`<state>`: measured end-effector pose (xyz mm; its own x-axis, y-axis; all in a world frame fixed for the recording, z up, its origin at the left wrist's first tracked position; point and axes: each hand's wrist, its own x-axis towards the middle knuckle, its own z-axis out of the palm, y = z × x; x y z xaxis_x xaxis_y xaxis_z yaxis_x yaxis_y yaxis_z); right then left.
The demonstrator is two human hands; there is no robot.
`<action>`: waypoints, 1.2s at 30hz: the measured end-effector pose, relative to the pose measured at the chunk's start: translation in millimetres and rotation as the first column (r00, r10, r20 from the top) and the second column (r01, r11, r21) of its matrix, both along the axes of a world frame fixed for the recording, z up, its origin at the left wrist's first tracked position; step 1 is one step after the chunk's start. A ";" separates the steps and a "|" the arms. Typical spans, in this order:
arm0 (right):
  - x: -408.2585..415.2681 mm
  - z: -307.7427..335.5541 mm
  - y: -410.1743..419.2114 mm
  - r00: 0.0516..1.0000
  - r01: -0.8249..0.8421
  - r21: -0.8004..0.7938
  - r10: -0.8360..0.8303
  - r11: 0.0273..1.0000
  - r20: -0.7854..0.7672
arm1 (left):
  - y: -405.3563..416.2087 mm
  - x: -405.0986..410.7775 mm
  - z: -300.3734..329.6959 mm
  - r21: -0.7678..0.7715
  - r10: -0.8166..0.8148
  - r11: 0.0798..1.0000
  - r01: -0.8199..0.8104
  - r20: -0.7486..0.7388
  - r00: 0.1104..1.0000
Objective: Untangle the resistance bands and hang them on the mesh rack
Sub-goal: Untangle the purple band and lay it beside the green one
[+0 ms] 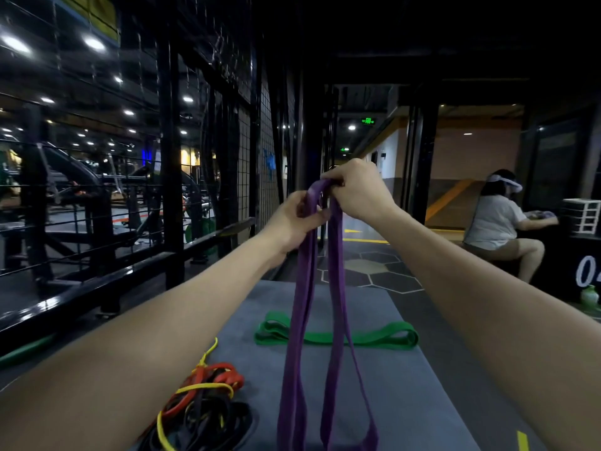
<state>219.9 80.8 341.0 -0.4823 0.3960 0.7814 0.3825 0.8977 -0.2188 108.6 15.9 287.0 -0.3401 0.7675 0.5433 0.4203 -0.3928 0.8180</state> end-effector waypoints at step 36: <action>66.8 -31.2 90.9 0.916 0.309 -0.097 -0.324 0.946 -0.238 | 89.7 -14.2 -150.7 -0.485 -0.120 0.872 -0.068 -0.347 0.930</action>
<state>286.7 171.6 309.8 -0.1184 0.5429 0.8314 0.5716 0.7219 -0.3900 94.4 105.6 136.3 -0.1726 0.9681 0.1814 0.7130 -0.0042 0.7011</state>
